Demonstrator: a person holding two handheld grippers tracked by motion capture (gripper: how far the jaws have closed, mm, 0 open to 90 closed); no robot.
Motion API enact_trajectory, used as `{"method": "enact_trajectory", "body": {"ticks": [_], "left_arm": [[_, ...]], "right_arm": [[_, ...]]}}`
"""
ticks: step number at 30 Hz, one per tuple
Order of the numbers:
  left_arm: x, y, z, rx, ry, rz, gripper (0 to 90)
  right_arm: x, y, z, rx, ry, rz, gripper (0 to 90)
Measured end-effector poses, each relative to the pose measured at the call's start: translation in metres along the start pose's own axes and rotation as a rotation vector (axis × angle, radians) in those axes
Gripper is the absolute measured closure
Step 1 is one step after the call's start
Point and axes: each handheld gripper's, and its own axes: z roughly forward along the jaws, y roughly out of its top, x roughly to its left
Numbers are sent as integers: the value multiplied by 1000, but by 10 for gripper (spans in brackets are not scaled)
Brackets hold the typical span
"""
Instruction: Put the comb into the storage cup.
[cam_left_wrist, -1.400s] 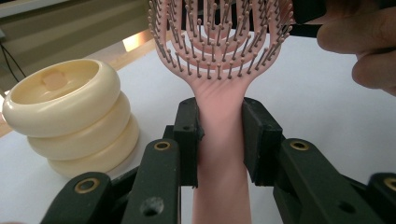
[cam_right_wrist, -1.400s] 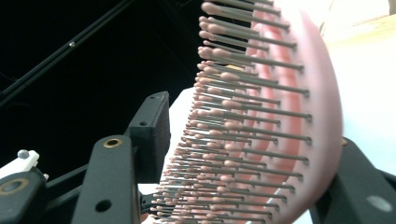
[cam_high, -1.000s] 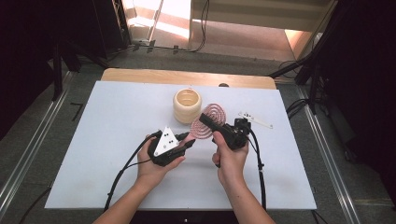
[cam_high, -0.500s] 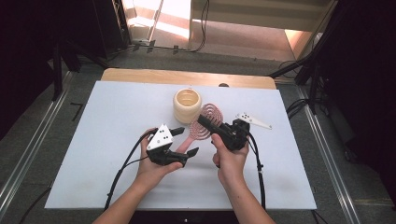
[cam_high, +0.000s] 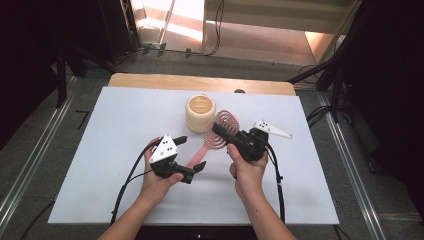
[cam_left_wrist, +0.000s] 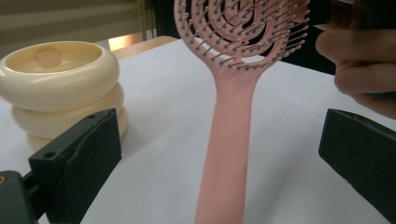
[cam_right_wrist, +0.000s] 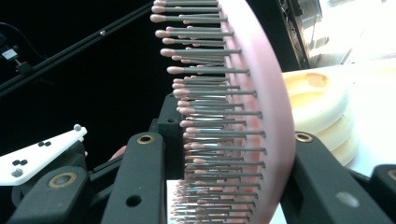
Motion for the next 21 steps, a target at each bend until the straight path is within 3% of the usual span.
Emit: {"method": "enact_trajectory", "body": {"ticks": [21], "left_arm": [[16,-18,-30,-9,64,-31,0]], "right_arm": [[2,10,-2,-15,5,-65,625]]}}
